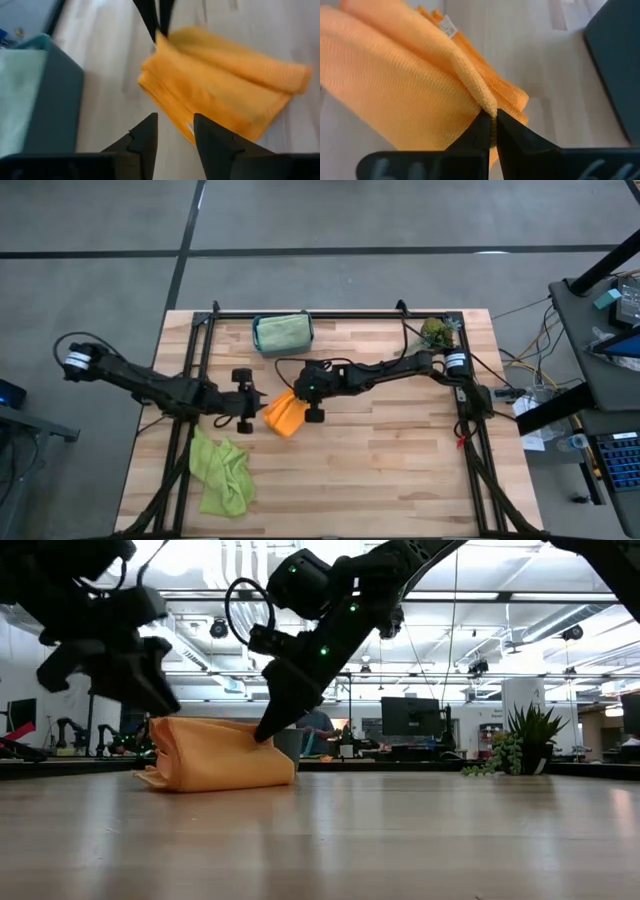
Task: Fold microfiber towels
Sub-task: Fold the orange microfiber towel
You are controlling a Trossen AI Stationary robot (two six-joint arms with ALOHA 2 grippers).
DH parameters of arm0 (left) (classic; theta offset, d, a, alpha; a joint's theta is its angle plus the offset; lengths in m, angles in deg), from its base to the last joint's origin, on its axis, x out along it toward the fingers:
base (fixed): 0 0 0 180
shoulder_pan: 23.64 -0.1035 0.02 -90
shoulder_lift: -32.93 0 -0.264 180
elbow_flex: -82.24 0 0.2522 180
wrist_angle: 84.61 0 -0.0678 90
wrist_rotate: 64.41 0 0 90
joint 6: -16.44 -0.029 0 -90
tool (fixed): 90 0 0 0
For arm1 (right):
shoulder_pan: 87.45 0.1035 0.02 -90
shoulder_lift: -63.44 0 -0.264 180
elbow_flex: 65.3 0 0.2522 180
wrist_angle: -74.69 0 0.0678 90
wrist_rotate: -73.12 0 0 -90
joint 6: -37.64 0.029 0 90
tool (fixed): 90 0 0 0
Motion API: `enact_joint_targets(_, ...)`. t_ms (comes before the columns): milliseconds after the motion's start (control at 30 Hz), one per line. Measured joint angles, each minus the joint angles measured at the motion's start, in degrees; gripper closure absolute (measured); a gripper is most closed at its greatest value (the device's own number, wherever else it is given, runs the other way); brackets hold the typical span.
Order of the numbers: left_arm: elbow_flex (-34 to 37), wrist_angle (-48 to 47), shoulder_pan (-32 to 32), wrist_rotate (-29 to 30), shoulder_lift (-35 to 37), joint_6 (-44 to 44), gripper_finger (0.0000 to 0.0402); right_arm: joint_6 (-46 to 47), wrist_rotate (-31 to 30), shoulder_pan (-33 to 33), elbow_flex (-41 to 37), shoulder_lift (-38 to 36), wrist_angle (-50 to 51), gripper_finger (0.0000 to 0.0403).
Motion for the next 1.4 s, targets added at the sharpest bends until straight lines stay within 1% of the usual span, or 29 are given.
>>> enact_joint_targets(167, 0.0, 1.7, 0.0, 1.0, 4.4, 0.0, 0.0290, 0.0, -0.1, -0.5, 0.0, 0.7, -2.8, 0.0392)
enact_joint_targets(333, 0.8, 1.9, 0.0, 1.1, 4.0, 0.5, 0.0290, -0.1, -0.1, -0.9, 0.0, 2.8, -4.7, 0.0392)
enact_joint_targets(533, 1.7, 8.1, 0.0, 0.2, -2.5, 0.4, 0.0290, 0.0, -0.1, -1.1, 0.8, 4.3, -5.6, 0.0392)
enact_joint_targets(700, 2.2, 9.0, -0.1, 0.1, -9.2, 0.5, 0.0290, 1.2, -0.2, -1.2, 0.8, 4.4, -5.9, 0.0392)
enact_joint_targets(800, 2.8, 12.3, -0.1, 0.1, -13.6, 0.5, 0.0290, 2.0, -0.2, -1.3, 0.8, 4.4, -5.7, 0.0392)
enact_joint_targets(1000, 2.9, 14.0, -0.8, 1.2, -21.4, 0.5, 0.0290, 3.5, -0.2, -1.3, 0.8, 4.4, -5.8, 0.0389)
enact_joint_targets(1067, 2.8, 14.4, -1.0, 1.6, -22.6, 0.6, 0.0290, 3.8, -0.2, -1.3, 0.8, 4.4, -5.7, 0.0379)
enact_joint_targets(1200, 2.7, 14.1, -1.3, 1.9, -22.8, 0.5, 0.0290, 5.2, -0.2, -1.4, 0.8, 4.4, -5.5, 0.0338)
enact_joint_targets(1300, 2.7, 11.1, -1.3, 1.8, -20.6, 0.2, 0.0290, 6.5, -0.2, -1.6, 1.2, 4.3, -4.7, 0.0302)
enact_joint_targets(1400, 2.4, 7.2, -1.3, 1.7, -17.1, 0.2, 0.0290, 6.4, -0.2, -1.9, 3.2, 4.3, -1.5, 0.0271)
